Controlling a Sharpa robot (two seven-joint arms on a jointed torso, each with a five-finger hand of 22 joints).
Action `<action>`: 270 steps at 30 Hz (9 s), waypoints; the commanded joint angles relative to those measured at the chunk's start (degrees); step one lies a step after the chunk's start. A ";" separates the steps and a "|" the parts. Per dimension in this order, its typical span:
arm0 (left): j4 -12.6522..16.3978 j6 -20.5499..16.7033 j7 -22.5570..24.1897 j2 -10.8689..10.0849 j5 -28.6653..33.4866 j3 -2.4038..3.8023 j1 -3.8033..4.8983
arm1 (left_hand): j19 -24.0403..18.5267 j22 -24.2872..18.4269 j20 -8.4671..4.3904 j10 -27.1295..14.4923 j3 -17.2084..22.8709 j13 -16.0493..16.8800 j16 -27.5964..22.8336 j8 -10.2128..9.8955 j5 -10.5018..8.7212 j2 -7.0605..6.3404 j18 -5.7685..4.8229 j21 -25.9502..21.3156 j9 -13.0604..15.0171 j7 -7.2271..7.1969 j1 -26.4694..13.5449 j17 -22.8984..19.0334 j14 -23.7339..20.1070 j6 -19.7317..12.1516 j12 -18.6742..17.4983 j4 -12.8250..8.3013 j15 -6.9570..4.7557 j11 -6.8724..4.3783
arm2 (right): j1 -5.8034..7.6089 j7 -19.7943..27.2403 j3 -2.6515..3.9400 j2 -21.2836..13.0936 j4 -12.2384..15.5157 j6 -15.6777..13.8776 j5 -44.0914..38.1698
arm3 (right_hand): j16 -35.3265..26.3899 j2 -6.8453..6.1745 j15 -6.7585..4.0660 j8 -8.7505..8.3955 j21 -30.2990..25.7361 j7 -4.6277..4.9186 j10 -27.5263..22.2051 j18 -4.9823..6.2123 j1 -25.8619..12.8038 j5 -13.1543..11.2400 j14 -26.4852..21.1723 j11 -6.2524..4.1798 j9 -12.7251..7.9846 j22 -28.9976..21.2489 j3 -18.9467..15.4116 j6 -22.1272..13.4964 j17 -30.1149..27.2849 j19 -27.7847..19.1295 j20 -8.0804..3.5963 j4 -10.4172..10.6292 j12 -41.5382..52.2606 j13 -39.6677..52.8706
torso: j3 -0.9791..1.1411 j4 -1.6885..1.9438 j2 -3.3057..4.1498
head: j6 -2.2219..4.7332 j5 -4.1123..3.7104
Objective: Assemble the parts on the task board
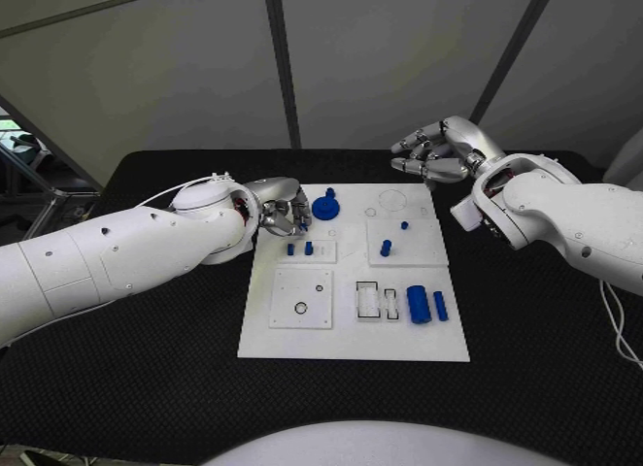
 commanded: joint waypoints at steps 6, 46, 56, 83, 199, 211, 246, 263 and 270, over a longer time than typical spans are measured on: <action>-0.37 1.29 -0.85 0.41 -0.46 0.01 0.07 | 0.01 -0.15 0.00 0.44 0.37 -0.06 0.08 -0.15 -0.29 -0.19 -0.81 -0.11 -0.01 0.04 -0.46 -0.14 0.29 0.42 -0.22 -0.07 0.18 0.08 | 0.09 0.20 0.05 0.10 -0.01 0.02 -0.14 | 0.24 -0.16 -0.02 -0.22 -0.06 0.03 -0.18 0.35 0.01 0.20 -0.29 -0.03 -0.03 0.07 0.31 -0.28 0.06 -0.02 0.01 -0.03 -0.29 -0.06 | 0.00 0.02 0.01 | -0.15 -0.02; -0.71 1.03 -1.29 -0.21 -0.24 0.01 0.07 | -1.48 -1.06 0.93 -2.75 -1.09 -0.32 -1.47 -7.01 -0.44 -2.73 -0.34 -2.87 -2.82 0.81 -3.80 -4.04 -1.78 -7.07 -2.44 0.85 1.26 1.30 | 0.08 -0.84 0.05 -0.11 -0.64 1.27 -0.93 | -1.05 -0.49 -0.02 -0.20 -1.43 0.02 -0.60 0.67 0.06 0.21 -0.78 -0.02 -0.04 -1.85 0.79 -0.40 -1.32 -0.79 -0.01 0.11 -1.29 -1.00 | -0.01 0.08 -0.05 | -0.16 -0.16; -0.15 -0.89 0.55 -3.34 8.58 2.03 0.02 | -2.26 -1.84 1.04 -3.24 -1.03 -0.27 -2.30 -6.63 -0.35 -2.45 -0.06 -4.31 -2.70 1.37 -3.34 -5.86 -2.61 -5.94 -2.51 0.66 1.37 1.50 | 0.01 -4.20 0.02 -1.60 -0.27 6.61 -12.22 | -1.70 -1.27 -0.02 0.52 -0.19 0.15 -0.08 0.36 2.79 -3.82 1.01 0.26 0.10 0.10 6.56 1.65 -1.76 2.25 -0.39 -1.02 -18.64 -15.82 | -0.07 0.12 -0.05 | 0.12 -0.46; 5.31 -8.23 23.93 -11.79 70.89 3.36 -1.82 | -16.62 -16.71 2.32 -4.70 -1.94 -1.12 -25.28 -6.16 -0.39 0.09 2.95 -28.95 -2.95 2.21 -3.62 -34.12 -19.92 -1.97 -1.45 0.53 2.77 2.67 | -4.29 -17.10 -0.96 -4.63 5.75 12.56 -44.58 | 1.32 -4.65 0.71 -2.72 5.26 -0.47 1.77 -0.95 1.37 -9.78 3.10 1.27 -0.26 7.70 11.65 4.10 1.97 5.95 0.59 -2.61 -37.16 -30.21 | 0.03 -0.04 -0.01 | 2.43 -4.91; 3.37 -6.99 22.09 -9.72 69.97 3.37 -2.01 | -15.60 -17.55 2.42 -5.85 -3.29 -1.65 -26.25 -6.22 -0.28 1.25 2.91 -30.09 -3.09 2.80 -2.78 -35.73 -19.96 -1.83 -1.31 -0.18 3.06 3.14 | -4.86 -17.17 -0.92 3.41 20.03 4.45 -44.13 | 3.70 -1.91 -1.01 -1.96 11.62 -1.65 11.61 -2.26 2.58 -11.78 3.69 -0.73 1.25 16.67 16.81 11.34 3.60 9.41 -1.01 -6.74 -37.87 -31.97 | -0.11 0.01 0.04 | 0.65 3.96; 2.74 -7.01 22.25 -8.87 69.97 3.38 -2.01 | -15.62 -17.57 2.43 -5.88 -3.32 -1.66 -26.28 -6.22 -0.28 1.26 2.90 -30.13 -3.10 2.80 -2.79 -35.76 -19.99 -1.84 -1.31 -0.18 3.07 3.15 | -7.05 -16.24 -3.16 6.49 17.06 6.97 -44.03 | 3.77 -1.88 -1.01 -2.03 11.68 -1.60 11.62 -2.28 2.49 -11.68 3.71 -0.70 1.24 16.75 16.81 11.29 3.66 9.43 -1.06 -6.75 -37.98 -32.01 | -0.12 -0.02 -0.03 | -0.65 5.87; 2.59 -6.76 22.18 -8.52 69.97 3.39 -1.99 | -15.67 -17.60 2.45 -5.93 -3.38 -1.68 -26.33 -6.21 -0.28 1.26 2.90 -30.20 -3.10 2.79 -2.80 -35.81 -20.05 -1.85 -1.30 -0.18 3.09 3.16 | -8.54 -16.11 -5.08 8.07 15.18 11.42 -44.56 | 3.90 -1.79 -1.00 -2.11 11.78 -1.57 11.67 -2.31 2.35 -11.53 3.74 -0.67 1.23 16.87 16.80 11.27 3.78 9.47 -1.09 -6.75 -38.14 -32.06 | -0.15 -0.01 -0.11 | -2.20 6.77; 2.57 -6.56 21.99 -8.42 69.97 3.39 -1.98 | -15.71 -17.63 2.47 -6.00 -3.44 -1.70 -26.37 -6.23 -0.28 1.25 2.89 -30.27 -3.12 2.81 -2.82 -35.87 -20.10 -1.90 -1.30 -0.18 3.10 3.18 | -8.65 -16.41 -5.09 8.54 14.46 12.92 -44.93 | 3.95 -1.76 -1.00 -2.11 11.81 -1.57 11.72 -2.31 2.27 -11.50 3.76 -0.67 1.24 16.91 16.76 11.30 3.83 9.47 -1.10 -6.73 -38.19 -32.07 | -0.17 0.01 -0.04 | -2.58 6.76; 2.57 -6.54 21.95 -8.39 69.97 3.40 -1.97 | -15.71 -17.63 2.47 -6.00 -3.44 -1.70 -26.37 -6.23 -0.28 1.25 2.89 -30.27 -3.12 2.81 -2.82 -35.87 -20.10 -1.90 -1.30 -0.18 3.10 3.18 | -8.70 -16.69 -5.10 8.98 13.89 13.27 -45.26 | 3.93 -1.75 -0.99 -2.12 11.77 -1.58 11.75 -2.30 2.20 -11.48 3.75 -0.67 1.24 16.84 16.73 11.32 3.79 9.44 -1.10 -6.72 -38.22 -32.08 | -0.16 0.03 -0.05 | -2.67 6.77</action>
